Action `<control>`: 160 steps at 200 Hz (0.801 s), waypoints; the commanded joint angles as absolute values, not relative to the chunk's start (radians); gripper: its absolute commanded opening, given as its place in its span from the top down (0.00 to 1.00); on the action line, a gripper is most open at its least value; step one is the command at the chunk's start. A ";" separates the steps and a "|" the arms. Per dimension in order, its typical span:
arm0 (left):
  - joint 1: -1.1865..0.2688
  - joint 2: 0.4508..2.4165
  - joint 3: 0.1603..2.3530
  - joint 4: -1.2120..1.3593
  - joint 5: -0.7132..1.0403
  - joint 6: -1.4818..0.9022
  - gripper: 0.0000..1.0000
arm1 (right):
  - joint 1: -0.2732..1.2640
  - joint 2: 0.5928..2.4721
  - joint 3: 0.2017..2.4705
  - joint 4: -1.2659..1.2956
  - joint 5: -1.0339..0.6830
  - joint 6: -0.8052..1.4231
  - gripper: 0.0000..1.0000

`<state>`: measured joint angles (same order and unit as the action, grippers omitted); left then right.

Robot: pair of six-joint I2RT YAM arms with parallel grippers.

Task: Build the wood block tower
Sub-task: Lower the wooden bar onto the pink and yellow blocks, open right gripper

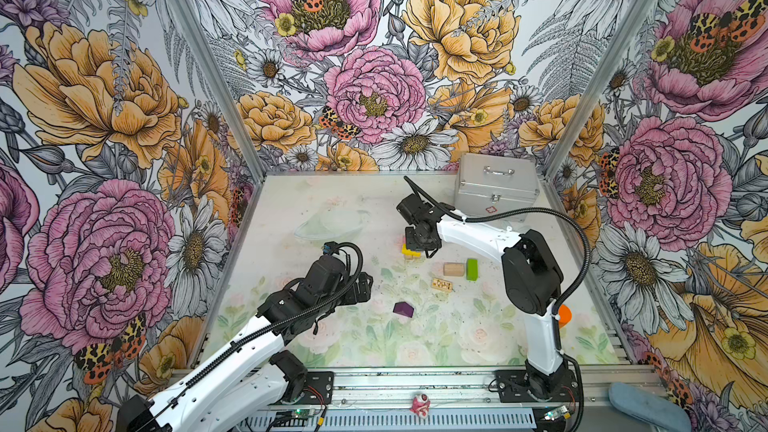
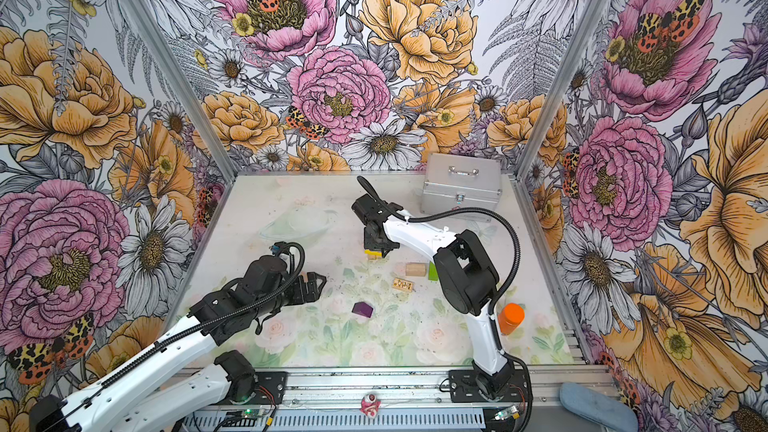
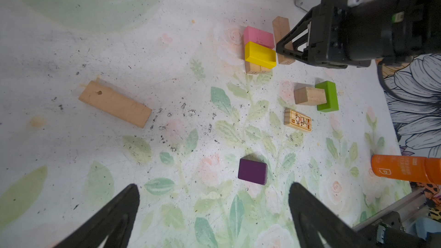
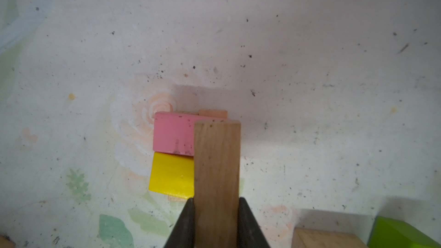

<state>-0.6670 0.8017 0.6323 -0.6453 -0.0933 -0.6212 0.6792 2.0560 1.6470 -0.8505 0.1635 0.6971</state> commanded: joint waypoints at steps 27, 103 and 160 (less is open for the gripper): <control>-0.649 0.804 0.647 -0.608 -0.067 -0.599 0.01 | 0.683 2.061 1.642 -0.827 0.154 0.716 0.88; -0.635 0.804 0.637 -0.603 -0.053 -0.594 0.01 | 0.682 2.096 1.660 -0.827 0.145 0.713 0.88; -0.626 0.805 0.632 -0.597 -0.046 -0.589 0.01 | 0.681 2.107 1.664 -0.827 0.147 0.709 0.88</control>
<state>-0.6407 0.8074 0.6323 -0.6361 -0.0658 -0.6167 0.6792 2.0930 1.6440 -0.8429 0.1452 0.6998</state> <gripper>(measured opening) 0.988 0.265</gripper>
